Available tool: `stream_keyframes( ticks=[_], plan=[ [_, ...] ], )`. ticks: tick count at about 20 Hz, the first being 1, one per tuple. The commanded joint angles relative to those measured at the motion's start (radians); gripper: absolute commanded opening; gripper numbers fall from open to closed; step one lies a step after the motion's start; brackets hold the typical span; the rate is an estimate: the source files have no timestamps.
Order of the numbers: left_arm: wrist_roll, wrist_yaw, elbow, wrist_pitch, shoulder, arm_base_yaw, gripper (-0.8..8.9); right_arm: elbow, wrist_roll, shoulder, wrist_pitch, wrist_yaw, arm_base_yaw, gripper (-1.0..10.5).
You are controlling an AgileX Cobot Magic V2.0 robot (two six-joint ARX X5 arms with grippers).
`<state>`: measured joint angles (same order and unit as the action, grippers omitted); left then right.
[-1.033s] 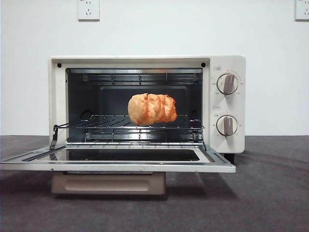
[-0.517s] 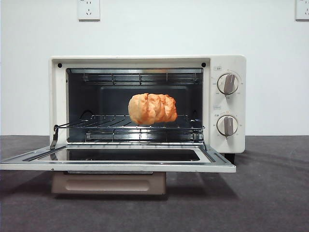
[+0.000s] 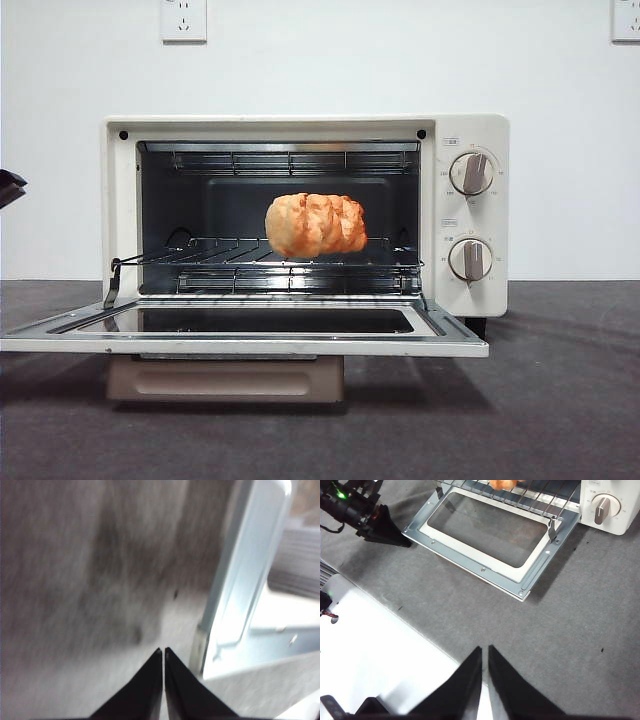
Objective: The left arm flap open the oven, the right arm pick bread and place it into oven, the left arm flap close the oven
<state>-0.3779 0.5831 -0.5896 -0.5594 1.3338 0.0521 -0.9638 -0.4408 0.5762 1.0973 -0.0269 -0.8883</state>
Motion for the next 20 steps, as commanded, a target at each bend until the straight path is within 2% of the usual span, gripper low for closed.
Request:
stream_keyframes(
  ticks=[1, 15, 20],
  plan=[
    [-0.027, 0.015, -0.005, 0.031, 0.028, -0.014, 0.1, -0.007, 0.011, 0.004, -0.009, 0.002, -0.008, 0.2],
    [-0.059, 0.191, -0.015, 0.095, 0.016, -0.034, 0.1, -0.007, 0.004, 0.004, -0.013, 0.031, -0.008, 0.2],
    [-0.085, 0.203, -0.067, 0.097, -0.037, -0.034, 0.1, -0.007, 0.004, 0.004, -0.02, 0.031, -0.008, 0.2]
  ],
)
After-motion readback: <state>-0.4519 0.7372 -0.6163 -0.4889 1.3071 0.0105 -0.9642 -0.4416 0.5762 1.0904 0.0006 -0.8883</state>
